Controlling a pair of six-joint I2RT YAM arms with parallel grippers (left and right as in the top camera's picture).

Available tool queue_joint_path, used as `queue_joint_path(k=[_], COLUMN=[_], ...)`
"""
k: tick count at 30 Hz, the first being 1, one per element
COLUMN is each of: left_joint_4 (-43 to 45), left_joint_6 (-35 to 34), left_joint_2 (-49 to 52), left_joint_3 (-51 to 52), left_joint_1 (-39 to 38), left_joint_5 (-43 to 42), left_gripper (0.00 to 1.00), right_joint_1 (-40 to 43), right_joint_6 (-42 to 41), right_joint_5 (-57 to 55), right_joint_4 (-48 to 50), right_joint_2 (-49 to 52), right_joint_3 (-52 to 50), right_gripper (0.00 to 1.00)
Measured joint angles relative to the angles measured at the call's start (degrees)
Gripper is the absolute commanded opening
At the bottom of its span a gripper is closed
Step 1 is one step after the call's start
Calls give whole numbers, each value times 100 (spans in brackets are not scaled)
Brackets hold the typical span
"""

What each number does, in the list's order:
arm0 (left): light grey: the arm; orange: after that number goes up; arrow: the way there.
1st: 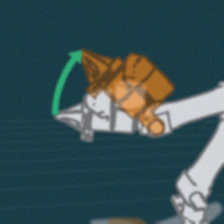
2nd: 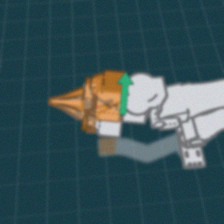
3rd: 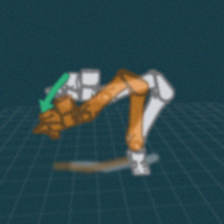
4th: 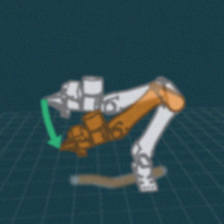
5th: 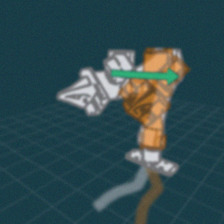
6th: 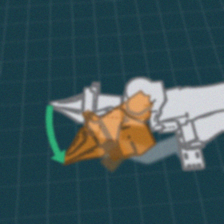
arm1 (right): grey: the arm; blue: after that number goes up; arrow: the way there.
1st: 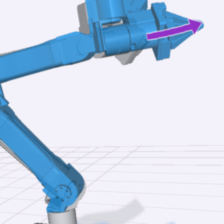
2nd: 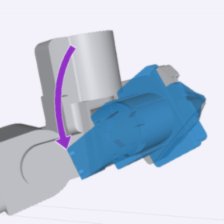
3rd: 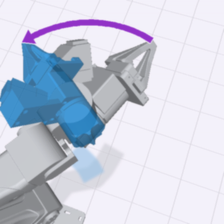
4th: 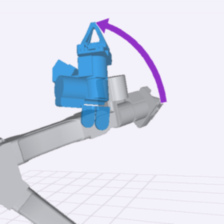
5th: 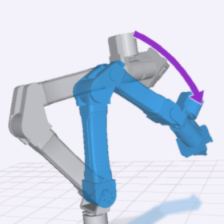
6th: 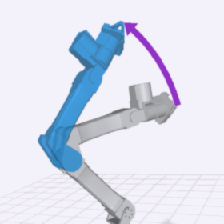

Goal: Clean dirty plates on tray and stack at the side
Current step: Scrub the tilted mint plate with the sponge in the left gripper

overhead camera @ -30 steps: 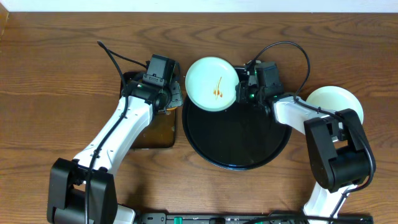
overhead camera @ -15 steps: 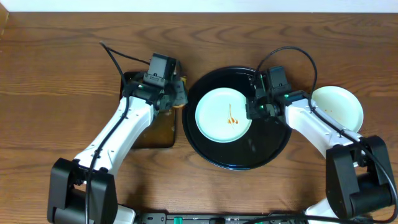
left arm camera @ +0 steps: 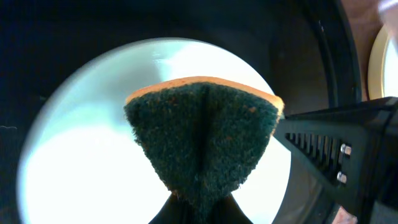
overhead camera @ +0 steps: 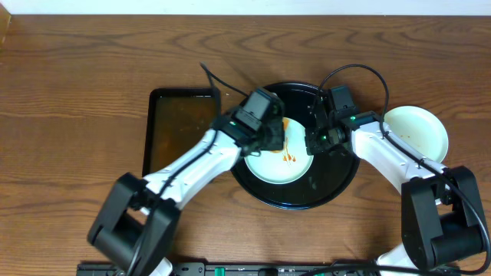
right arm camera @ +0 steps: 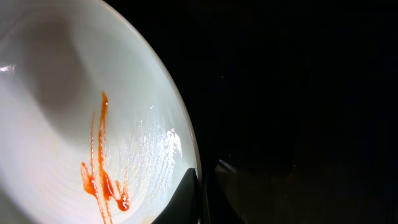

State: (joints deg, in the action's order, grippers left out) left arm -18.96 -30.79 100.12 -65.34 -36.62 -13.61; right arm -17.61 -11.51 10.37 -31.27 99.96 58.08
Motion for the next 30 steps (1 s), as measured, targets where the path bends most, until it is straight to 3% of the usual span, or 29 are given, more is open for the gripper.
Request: queue_joint_path(k=[9, 14, 20, 30], left_joint_4=[603, 667, 807, 549], left_joint_6=[-1517, -2006, -2170, -1886], left_joint_2=[501, 831, 1016, 1016], left_joint_3=[2, 2, 0, 2], left_joint_1=[-706, -754, -752, -170], left_joint_5=[-2, -2, 22, 986], left_gripper=[8, 8, 8, 7], right_joint_1=[0, 0, 0, 0], right_joint_6=[-4, -4, -4, -4], right_joint_5=[0, 0, -13, -9], right_joint_4=[-66, -94, -109, -151], right_joint_2=[0, 0, 2, 7], right_joint_3=[0, 0, 0, 0], right_gripper=[1, 1, 1, 1])
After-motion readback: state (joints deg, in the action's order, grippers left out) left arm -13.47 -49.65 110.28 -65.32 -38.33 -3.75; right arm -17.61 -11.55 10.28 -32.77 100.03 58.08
